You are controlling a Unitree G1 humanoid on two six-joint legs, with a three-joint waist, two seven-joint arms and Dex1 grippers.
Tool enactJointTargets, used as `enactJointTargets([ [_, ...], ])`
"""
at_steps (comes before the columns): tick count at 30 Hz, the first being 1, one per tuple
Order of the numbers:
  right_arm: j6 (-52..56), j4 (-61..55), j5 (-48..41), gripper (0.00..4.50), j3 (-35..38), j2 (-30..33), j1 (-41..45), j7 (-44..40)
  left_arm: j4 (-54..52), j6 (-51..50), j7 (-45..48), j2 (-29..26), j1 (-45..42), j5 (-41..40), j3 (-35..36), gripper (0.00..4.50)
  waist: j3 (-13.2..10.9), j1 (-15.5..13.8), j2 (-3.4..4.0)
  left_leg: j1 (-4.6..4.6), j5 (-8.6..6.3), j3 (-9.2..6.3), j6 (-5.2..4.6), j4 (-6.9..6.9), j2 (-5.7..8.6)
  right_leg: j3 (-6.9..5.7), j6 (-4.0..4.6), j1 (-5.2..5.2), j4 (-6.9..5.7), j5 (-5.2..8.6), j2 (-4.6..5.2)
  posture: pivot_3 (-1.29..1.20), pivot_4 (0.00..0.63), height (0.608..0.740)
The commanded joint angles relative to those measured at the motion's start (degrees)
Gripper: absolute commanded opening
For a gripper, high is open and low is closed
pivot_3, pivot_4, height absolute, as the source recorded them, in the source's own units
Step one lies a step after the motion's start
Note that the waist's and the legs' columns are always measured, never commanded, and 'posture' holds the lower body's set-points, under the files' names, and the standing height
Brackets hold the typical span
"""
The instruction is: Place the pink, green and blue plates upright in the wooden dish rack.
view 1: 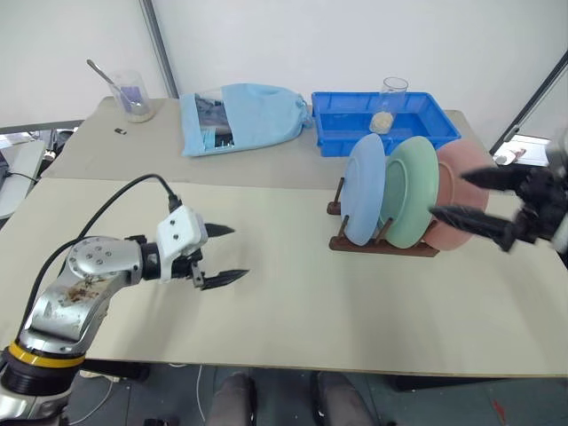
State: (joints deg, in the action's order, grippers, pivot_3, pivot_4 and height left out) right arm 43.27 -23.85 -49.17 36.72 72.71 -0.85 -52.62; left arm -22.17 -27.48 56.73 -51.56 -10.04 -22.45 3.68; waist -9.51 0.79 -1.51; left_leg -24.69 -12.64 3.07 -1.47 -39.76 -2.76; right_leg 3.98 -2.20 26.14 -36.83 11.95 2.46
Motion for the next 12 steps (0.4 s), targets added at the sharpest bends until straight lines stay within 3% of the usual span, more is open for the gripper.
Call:
enactJointTargets([
  [1,-11.34,2.32,14.29,4.46,8.24,0.39,-7.44,-12.64,-1.87,1.04,-0.49,-1.96,2.72,0.37,5.13,4.50,0.00,-0.09,-0.01,0.02,0.00,0.01,0.00,0.00,-0.01,0.00,0.03,0.00,-0.01,0.01,0.00,0.00,0.150,0.696],
  [4,-17.05,5.93,19.95,4.46,8.23,-0.98,-10.82,-16.40,-1.59,1.84,-0.03,-2.88,5.49,0.70,7.31,4.50,0.02,-0.07,-0.04,0.10,0.00,0.08,0.02,-0.05,-0.04,-0.01,0.03,-0.02,-0.04,0.00,0.03,0.00,0.150,0.696],
  [12,-25.50,13.25,24.56,4.46,0.39,-3.92,-7.47,-18.19,-1.45,0.39,-1.11,-2.10,4.53,-0.65,7.15,4.50,0.01,-0.07,-0.06,0.25,-0.01,0.23,0.04,0.06,-0.06,0.00,0.09,-0.01,-0.07,0.02,0.05,0.00,0.150,0.696],
])
